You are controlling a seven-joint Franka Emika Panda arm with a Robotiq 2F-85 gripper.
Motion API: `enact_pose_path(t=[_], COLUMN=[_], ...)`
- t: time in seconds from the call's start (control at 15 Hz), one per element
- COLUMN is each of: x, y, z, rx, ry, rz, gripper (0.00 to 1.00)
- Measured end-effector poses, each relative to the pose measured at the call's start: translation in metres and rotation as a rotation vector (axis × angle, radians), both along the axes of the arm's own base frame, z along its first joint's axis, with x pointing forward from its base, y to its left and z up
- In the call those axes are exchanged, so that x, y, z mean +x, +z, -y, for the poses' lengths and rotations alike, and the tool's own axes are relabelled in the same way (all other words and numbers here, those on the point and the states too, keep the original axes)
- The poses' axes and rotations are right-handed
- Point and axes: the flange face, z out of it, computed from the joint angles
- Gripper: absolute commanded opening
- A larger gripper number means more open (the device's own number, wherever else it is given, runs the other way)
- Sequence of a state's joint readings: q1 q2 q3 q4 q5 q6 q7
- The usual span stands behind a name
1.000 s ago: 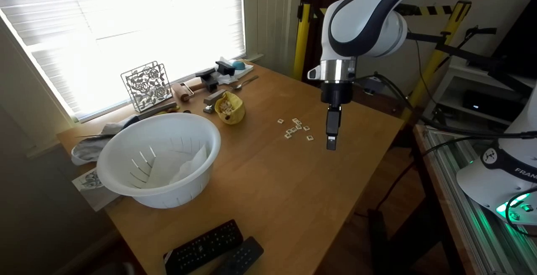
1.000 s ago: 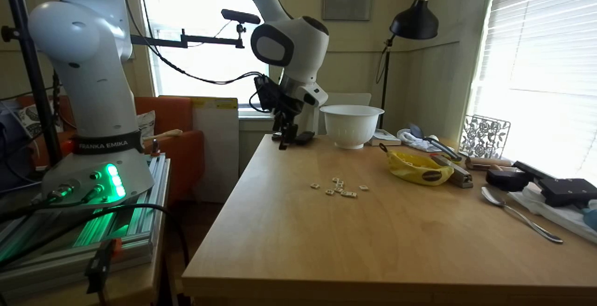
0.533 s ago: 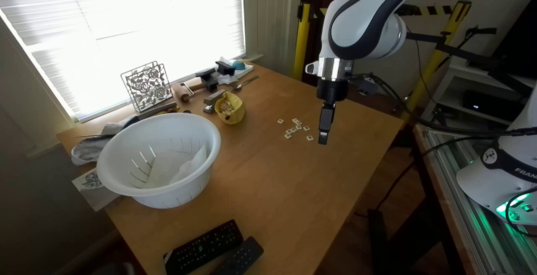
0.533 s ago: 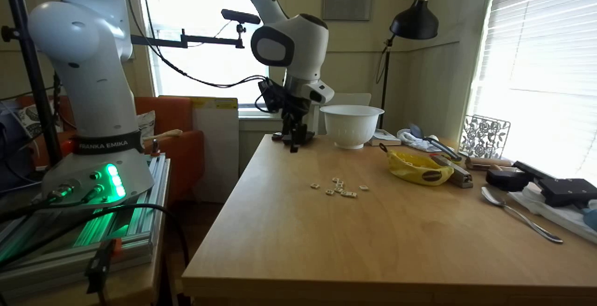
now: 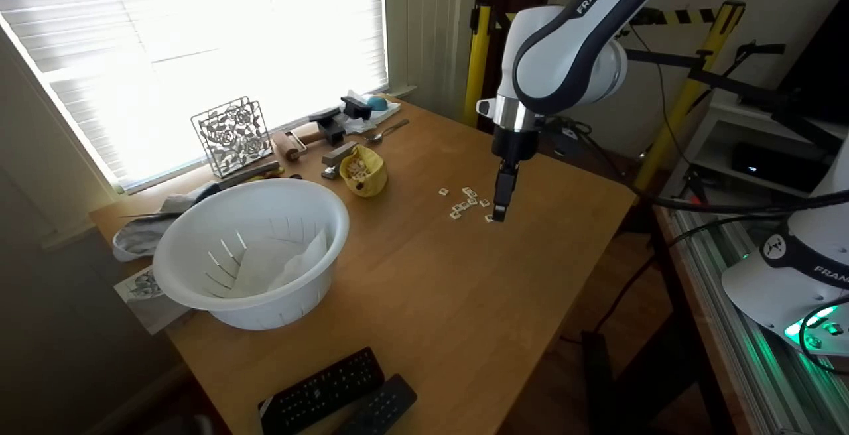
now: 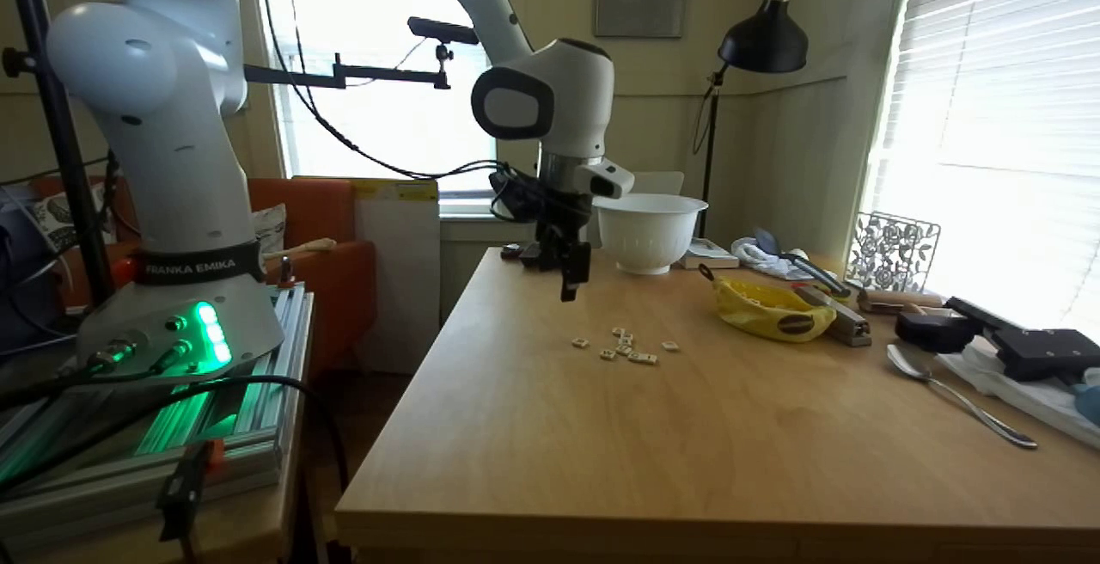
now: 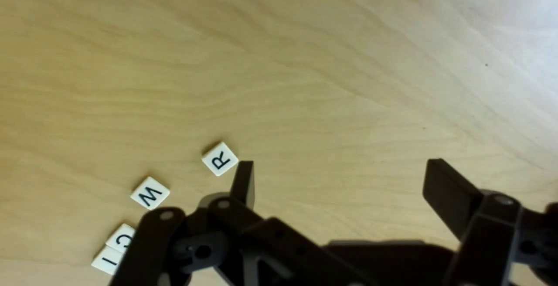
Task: Arrange the small objects on the table
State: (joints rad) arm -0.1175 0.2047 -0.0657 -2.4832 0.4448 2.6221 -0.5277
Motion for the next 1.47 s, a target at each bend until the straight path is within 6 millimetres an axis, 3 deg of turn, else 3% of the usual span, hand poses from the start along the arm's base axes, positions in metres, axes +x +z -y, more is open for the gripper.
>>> enact_pose_path(t=[0.47,0.73,0.93,1.0,1.07,1.47], x=[0.009,0.022,0.028,0.030,0.031,0.046], y=[-0.007,-0.003,-0.013,-0.017,-0.022,-0.043], z=[0.008,0.016,0.018,0.017,0.015,0.004], rx=[-0.007,-0.136,-0.187,-0.195,-0.201,-0.206], ry=[-0.008,0.037,0.065,0.077,0.090,0.141], rz=[0.005,0.122,0.164,0.167,0.168,0.177], gripper=[1.00,1.00,1.00,0.75,0.74,0.30])
